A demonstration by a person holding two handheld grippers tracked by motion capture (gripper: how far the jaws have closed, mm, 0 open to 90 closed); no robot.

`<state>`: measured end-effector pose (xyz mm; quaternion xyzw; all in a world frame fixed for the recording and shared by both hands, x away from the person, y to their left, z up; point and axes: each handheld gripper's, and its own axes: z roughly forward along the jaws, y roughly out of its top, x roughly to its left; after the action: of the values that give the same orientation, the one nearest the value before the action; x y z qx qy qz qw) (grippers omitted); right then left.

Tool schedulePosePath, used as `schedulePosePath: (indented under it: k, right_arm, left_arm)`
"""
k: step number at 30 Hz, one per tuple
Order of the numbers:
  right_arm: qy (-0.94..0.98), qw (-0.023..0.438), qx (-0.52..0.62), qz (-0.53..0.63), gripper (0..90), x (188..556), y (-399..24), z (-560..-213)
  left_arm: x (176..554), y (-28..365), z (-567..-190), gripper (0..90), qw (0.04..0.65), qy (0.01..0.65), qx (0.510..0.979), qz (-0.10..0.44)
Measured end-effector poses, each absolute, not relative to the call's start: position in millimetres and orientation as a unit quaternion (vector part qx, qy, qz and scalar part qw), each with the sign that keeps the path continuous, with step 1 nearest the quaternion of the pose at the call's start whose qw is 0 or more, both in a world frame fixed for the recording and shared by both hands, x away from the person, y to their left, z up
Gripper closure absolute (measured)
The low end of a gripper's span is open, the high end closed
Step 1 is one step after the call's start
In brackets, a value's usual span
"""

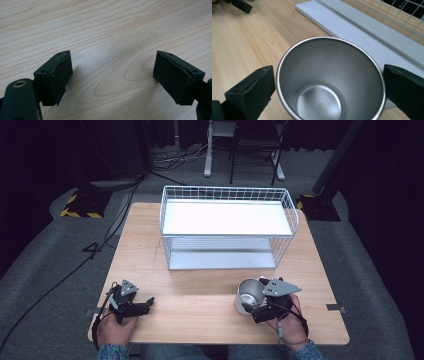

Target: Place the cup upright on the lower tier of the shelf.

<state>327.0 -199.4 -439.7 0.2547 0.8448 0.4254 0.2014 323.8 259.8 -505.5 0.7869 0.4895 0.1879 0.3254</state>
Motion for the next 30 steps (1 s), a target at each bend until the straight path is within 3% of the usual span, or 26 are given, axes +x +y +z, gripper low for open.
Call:
schedulePosePath:
  k: [5,19,30]
  right_arm:
    - [0.842,0.224,0.259,0.416,4.2,325,-194,-440]
    - [0.833,0.197,0.276,0.437,5.6,325,-200,-438]
    - [0.825,0.206,0.275,0.448,5.8,324,-200,-430]
  left_arm:
    - [324,260,-505,16.3,0.324,0.489,0.787,0.189]
    - [324,260,-505,16.3,0.326,0.490,0.787,0.188]
    - [324,260,-505,16.3,0.325,0.489,0.787,0.189]
